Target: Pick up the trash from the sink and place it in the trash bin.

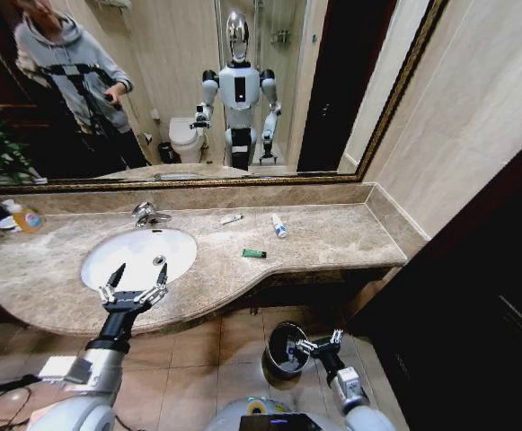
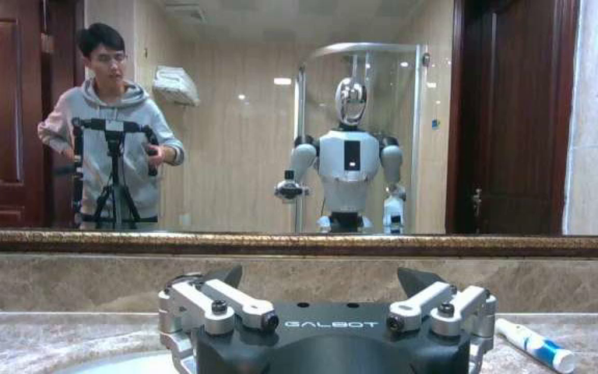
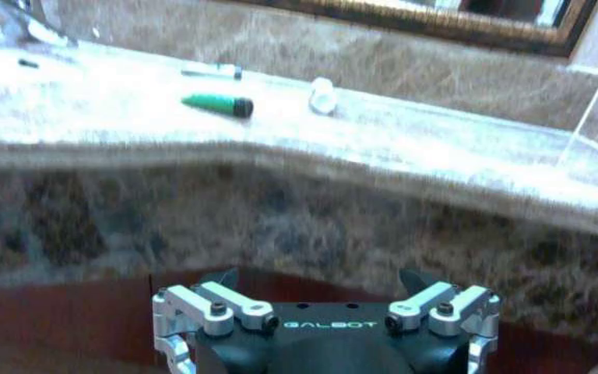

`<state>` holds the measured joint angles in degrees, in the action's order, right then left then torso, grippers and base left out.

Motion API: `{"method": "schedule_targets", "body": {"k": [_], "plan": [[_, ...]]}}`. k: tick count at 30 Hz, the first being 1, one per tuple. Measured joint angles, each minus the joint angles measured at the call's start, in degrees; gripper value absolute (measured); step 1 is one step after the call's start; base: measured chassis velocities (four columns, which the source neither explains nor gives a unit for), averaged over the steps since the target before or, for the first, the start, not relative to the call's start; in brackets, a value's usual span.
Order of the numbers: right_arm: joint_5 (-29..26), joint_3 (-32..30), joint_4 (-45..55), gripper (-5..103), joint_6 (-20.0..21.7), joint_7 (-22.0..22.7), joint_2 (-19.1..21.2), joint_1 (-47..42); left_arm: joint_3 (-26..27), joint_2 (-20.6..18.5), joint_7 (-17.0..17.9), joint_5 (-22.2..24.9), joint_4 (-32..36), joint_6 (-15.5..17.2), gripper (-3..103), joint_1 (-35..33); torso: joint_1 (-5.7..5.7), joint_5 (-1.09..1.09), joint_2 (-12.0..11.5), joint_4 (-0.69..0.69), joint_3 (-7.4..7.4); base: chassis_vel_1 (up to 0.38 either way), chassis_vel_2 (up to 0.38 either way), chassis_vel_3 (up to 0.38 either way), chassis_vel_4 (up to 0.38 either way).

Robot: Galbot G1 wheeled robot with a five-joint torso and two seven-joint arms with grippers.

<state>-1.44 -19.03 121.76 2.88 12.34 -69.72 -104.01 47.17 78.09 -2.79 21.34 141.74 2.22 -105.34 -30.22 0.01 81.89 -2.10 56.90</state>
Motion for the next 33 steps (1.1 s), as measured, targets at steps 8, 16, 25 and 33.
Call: {"method": "schedule_targets", "body": {"k": [8,16,25,33], "plan": [[-10.3,2.0,11.0,100,10.5,1.9,2.6,9.2,0.0,0.0,0.0,0.0,0.0,0.0,100,0.0,0.01,-0.01,0.0,0.00,0.00,0.000,0.000,0.000,0.000],[-19.4,5.4,-0.8,100,13.1,1.3,6.9,30.6,0.0,0.0,0.0,0.0,0.0,0.0,100,0.0,-0.01,0.01,0.0,0.00,0.01,0.000,0.000,0.000,0.000],[-21.0,11.7,-13.9,100,14.9,0.9,6.7,50.5,0.0,0.0,0.0,0.0,0.0,0.0,100,0.0,-0.01,-0.02,0.0,0.00,0.01,0.000,0.000,0.000,0.000],[-20.2,17.4,-26.7,100,15.2,1.0,1.1,62.8,0.0,0.0,0.0,0.0,0.0,0.0,100,0.0,-0.02,-0.02,0.0,-0.01,0.01,0.000,0.000,0.000,0.000]]}}
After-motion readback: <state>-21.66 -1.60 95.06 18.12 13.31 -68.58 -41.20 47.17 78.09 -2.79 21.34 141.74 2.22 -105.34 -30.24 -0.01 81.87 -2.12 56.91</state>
